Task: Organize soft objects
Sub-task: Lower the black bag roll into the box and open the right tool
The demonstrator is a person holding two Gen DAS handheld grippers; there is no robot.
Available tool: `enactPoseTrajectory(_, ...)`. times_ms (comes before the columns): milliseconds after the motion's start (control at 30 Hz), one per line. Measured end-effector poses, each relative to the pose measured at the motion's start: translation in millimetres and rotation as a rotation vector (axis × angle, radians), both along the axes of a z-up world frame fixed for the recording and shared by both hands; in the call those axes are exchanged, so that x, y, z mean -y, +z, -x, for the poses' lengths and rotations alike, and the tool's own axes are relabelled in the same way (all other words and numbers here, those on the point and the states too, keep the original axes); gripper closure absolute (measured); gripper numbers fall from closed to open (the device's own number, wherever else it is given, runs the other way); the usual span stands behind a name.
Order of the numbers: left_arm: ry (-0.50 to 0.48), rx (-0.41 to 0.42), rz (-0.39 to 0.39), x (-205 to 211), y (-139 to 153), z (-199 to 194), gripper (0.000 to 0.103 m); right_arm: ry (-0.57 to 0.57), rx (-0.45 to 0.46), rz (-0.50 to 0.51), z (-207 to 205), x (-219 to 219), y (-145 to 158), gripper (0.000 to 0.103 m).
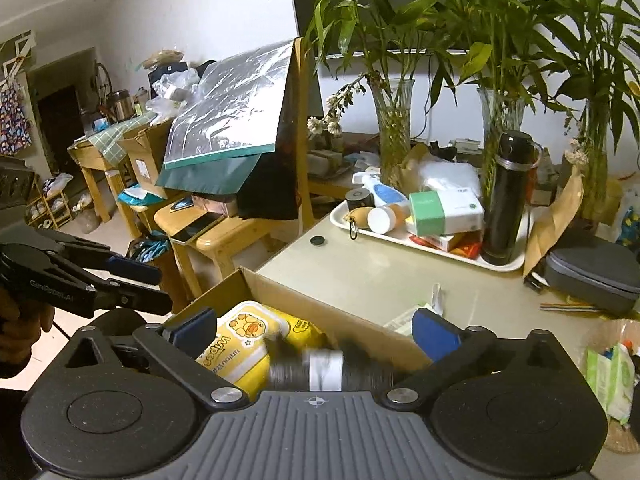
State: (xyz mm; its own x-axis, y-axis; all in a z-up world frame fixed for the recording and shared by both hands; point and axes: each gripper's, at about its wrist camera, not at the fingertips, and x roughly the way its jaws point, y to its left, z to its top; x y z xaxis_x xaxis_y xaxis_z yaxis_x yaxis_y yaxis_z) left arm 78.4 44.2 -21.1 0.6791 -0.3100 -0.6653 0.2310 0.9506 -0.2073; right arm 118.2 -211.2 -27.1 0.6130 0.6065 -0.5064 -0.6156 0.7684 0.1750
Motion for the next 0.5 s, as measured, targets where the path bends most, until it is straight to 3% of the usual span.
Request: enactPoseTrajectory(500,-0.030,0.034,0.014,11,6,-14,0.040,-0.134,-0.032,0.070,-8,21,-11,0.000)
